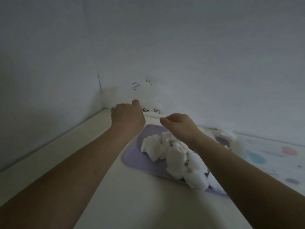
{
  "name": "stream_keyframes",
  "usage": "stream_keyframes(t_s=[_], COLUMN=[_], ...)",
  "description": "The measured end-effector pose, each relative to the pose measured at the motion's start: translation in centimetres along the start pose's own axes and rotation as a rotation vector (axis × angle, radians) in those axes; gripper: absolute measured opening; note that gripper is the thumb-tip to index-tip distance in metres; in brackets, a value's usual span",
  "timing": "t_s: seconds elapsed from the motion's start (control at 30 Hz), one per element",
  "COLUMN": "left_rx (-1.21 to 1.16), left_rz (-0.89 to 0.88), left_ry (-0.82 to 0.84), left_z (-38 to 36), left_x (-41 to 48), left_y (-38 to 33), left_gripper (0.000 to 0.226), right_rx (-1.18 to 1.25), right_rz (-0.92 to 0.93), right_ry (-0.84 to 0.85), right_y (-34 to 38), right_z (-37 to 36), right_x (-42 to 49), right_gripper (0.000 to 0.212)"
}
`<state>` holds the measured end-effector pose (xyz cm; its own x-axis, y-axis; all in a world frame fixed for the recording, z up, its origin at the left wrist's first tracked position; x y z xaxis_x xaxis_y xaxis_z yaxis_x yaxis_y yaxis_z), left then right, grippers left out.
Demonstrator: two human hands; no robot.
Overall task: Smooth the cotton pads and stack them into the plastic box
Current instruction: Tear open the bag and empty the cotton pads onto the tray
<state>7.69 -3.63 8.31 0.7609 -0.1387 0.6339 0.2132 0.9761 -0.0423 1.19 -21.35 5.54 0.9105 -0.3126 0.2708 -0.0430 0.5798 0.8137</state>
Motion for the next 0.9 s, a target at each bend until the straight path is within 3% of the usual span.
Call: stream_keyframes(t_s=[0.13,0.33,0.43,0.53,0.6,0.7,0.9], left_rx=[-0.042,-0.133,-0.381,-0.595,-0.541,-0.384,-0.223], left_rz=[0.056,-0.096,-0.284,-0.577,-0.744,-0.783,-0.692], left_ry=[0.383,0.272,0.205,0.343,0.481,0.553,0.55], left_z=[-5.4,-3.7,-1.8,-1.3,-2.3,-4.7,-7.8], left_x=[-3.7,-3.6,-4.1,-8.3,-11.9,-13.8,-12.1], left_y=[2.7,-0.9,-8.3,-17.3,-21.3,-22.4,-21.9], left_gripper=[0.049,0.027,0.031,0.036,0.049,0.075,0.06], right_rx=[-0.204,-0.519,-0.838,-1.016,-1.055,-1.05,-0.901], right_rz=[0.163,0.2,0.148,-0.035,-0.1,-0.079,-0.026], right_ry=[0.079,-0.037,-0.099,-0.016,0.009,-0.029,-0.123], right_y=[0.3,-3.2,-6.3,-10.7,-12.8,-14.6,-16.8], right_z=[-2.8,2.1,6.4,9.2,11.2,14.7,17.6], right_x=[-0.7,0.0,-0.5,-2.0,-3.1,-4.1,-4.7], right_gripper=[0.025,0.037,0.046,0.055,0.067,0.077,0.077])
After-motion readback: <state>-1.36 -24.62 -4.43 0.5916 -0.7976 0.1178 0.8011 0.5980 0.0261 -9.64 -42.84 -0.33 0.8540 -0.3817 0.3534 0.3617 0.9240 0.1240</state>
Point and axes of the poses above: each hand's wrist, its own x-axis towards the middle knuckle, its own z-axis out of the back of the hand, y = z × x, the point moved 8 cm from there along x, towards the middle knuckle, and after that the axes turned 12 degrees about -y, right-handed, at the moved point
